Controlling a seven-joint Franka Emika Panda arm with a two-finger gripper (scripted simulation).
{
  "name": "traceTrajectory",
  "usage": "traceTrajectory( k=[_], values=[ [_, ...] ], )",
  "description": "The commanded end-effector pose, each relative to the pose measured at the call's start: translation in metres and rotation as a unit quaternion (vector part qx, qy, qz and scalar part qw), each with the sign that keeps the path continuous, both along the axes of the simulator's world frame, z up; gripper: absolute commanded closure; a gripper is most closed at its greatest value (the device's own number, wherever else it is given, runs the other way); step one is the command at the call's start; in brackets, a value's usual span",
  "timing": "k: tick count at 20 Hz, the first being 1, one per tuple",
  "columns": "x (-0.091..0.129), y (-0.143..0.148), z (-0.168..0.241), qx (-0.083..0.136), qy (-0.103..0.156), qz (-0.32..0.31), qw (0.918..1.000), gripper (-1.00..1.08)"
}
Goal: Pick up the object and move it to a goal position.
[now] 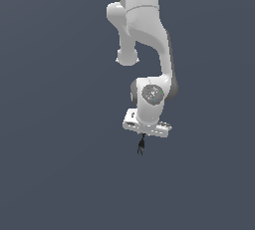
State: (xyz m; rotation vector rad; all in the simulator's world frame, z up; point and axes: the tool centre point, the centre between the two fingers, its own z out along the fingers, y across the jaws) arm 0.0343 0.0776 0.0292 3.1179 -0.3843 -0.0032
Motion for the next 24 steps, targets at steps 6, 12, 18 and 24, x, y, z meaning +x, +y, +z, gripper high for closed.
traceTrajectory(
  k=[6,12,18,24],
  values=[
    [0.014,-0.044,0.056,0.0,-0.001,-0.001,1.0,1.08],
    [0.029,-0.089,0.112,0.0,-0.001,-0.001,1.0,1.08],
    [0.045,-0.132,0.167,0.0,-0.001,-0.001,1.0,1.08],
    [0.06,-0.172,0.216,0.0,-0.001,-0.001,1.0,1.08]
  ],
)
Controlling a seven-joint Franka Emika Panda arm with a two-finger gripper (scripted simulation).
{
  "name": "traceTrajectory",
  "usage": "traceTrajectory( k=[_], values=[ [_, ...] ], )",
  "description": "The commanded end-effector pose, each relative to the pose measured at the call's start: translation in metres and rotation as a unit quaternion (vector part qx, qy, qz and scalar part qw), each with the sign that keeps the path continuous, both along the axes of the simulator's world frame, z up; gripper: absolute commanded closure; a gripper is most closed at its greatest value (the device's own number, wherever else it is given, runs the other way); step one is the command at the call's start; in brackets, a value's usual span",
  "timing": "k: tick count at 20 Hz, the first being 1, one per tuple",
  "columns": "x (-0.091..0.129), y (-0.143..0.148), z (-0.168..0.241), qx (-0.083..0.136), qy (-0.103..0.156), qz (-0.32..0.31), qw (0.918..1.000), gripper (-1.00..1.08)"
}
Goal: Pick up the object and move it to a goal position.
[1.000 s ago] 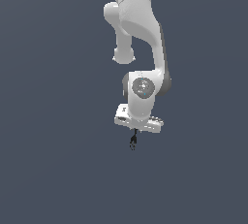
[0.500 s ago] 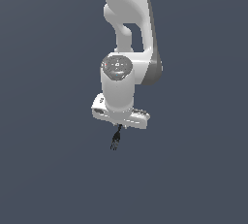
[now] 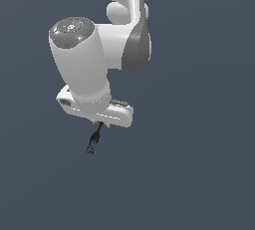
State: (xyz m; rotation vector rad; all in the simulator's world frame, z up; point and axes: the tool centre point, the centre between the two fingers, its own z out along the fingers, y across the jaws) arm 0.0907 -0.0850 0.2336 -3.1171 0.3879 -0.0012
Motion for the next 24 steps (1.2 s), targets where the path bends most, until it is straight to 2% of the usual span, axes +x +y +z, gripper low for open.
traceTrajectory(
  k=[1,11,24],
  values=[
    [0.005,-0.014,0.019,0.0,0.0,0.001,1.0,1.08],
    [0.022,-0.052,0.066,0.0,0.0,0.001,1.0,1.08],
    [0.028,-0.064,0.081,0.0,0.0,0.0,1.0,1.08]
  ],
)
